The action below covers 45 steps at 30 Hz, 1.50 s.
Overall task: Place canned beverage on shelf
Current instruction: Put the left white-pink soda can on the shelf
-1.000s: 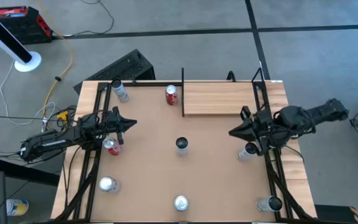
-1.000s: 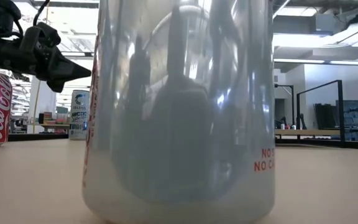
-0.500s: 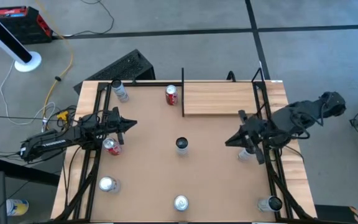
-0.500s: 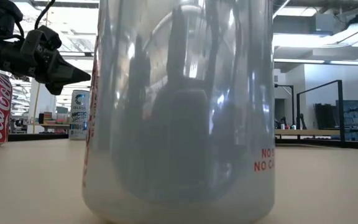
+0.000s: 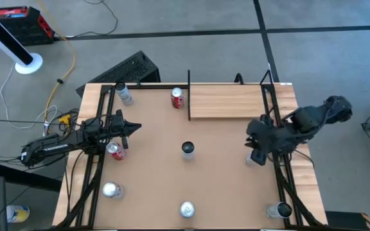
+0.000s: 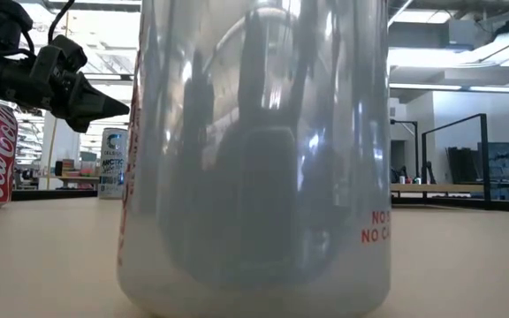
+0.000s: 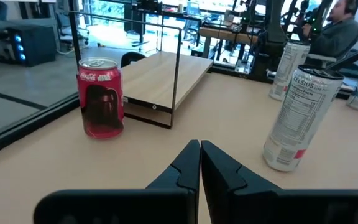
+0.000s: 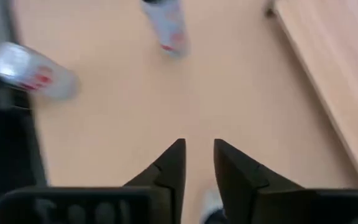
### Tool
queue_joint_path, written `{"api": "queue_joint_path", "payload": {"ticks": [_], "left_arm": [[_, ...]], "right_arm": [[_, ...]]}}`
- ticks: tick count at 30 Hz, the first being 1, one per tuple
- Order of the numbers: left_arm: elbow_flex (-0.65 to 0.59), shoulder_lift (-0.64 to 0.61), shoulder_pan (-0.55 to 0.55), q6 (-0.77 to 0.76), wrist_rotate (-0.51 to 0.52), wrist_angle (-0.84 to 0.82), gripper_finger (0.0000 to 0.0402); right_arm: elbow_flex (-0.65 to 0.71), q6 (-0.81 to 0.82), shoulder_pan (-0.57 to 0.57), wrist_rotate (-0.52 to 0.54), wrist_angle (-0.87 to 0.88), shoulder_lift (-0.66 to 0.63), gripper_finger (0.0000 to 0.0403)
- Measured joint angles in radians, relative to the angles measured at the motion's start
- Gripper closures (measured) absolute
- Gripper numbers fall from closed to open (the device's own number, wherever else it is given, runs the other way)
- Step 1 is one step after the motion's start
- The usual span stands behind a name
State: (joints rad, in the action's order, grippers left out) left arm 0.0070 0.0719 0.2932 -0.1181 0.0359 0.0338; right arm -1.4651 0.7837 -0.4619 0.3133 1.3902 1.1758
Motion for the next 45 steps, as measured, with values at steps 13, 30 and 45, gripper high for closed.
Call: {"api": "queue_joint_path", "payload": {"ticks": [13,30,45], "left_arm": [[0.0,0.0,0.0,-0.061,-0.049,-0.001,0.0402],[0.0,0.0,0.0,-0.057,-0.048,0.0,0.0402],[0.0,0.0,0.0,-0.058,-0.048,0.0,0.0402]], "right_arm": [[0.033,0.261,0.018,-0.117,0.163,0.072,0.0145],[0.154,0.246,-0.015,-0.209,0.18,0.086,0.0137],[0.18,-0.134,-0.016,-0.212,0.181,0.087,0.0137]]}}
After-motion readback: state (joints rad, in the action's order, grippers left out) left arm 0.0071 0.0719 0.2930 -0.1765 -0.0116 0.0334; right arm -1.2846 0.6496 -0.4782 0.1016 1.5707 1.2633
